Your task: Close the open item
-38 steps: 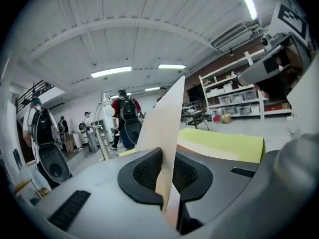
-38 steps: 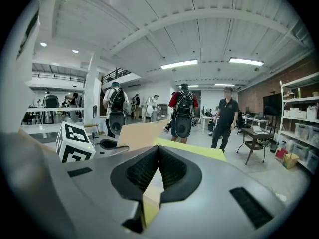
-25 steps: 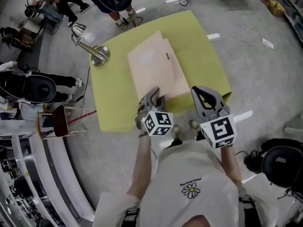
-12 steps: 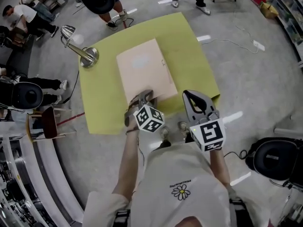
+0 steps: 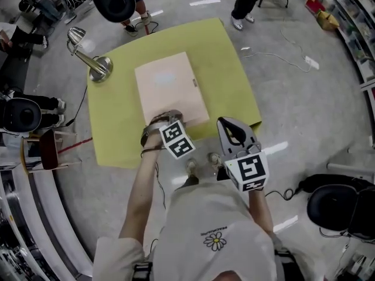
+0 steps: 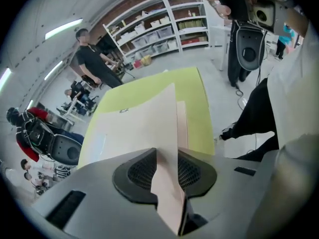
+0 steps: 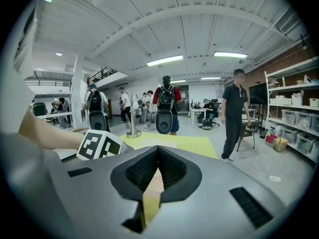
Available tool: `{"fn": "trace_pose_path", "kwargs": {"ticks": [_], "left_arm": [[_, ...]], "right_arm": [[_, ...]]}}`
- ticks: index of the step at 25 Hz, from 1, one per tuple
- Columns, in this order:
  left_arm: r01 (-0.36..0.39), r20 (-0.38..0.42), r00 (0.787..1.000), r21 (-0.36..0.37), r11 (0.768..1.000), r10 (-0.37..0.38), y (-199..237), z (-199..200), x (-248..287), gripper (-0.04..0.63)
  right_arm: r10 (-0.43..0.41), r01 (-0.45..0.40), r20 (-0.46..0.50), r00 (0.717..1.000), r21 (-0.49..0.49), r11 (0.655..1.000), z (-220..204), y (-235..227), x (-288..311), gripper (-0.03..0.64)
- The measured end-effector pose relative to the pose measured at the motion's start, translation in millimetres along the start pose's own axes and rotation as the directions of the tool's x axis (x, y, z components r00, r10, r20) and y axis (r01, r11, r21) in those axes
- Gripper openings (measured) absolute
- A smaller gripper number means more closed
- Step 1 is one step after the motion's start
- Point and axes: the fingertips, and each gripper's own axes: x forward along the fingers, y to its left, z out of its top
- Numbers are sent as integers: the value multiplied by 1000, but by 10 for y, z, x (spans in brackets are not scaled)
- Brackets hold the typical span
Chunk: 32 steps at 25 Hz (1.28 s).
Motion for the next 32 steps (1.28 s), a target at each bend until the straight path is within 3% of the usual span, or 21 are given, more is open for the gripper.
{"fn": "trace_pose_path", "kwargs": {"ticks": [5,8,10,13,16,18,21,25,26,29,32], "left_arm": [[104,-29,994,30,994,-103,-47,33,12,97],[205,-51,978,21,979,-204,-48,26,30,94],[314,-84,946,10,949,-313,-42,25,32,105],[459,-157,877,-13,889,-455,-90,25,-3,145],[530,-266,817,-3,848,-511,-172,20,34,177],[540,-321,799,13,841,-508,-202,15,66,190],[538,-311,802,5,843,-510,-215,-5,35,203],[542,-192,821,-35,840,-537,-121,40,6,205],[524,-176,834,-43,851,-523,-65,48,29,63],[504,-173,845,-64,862,-507,-16,53,57,63],[483,-192,856,-38,875,-481,-25,50,75,63]], "right_arm": [[-9,9,-15,1000,-7,1000,-55,-22,-32,12],[3,-3,-19,1000,-8,1000,-46,13,-8,12],[13,-13,-24,1000,-10,1000,-56,48,11,12],[23,-24,-31,999,-17,1000,-75,101,17,12],[29,-30,-35,999,-14,999,-54,120,25,12],[23,-23,-34,999,-13,1000,-50,104,21,12],[12,-12,-35,999,-12,1000,-49,74,3,12],[14,-15,-47,999,-17,1000,-59,66,5,12],[18,-19,-49,999,-21,1000,-58,75,7,12],[34,-35,-50,998,-29,999,-49,125,17,12],[38,-40,-51,998,-39,998,-52,142,40,12]]}}
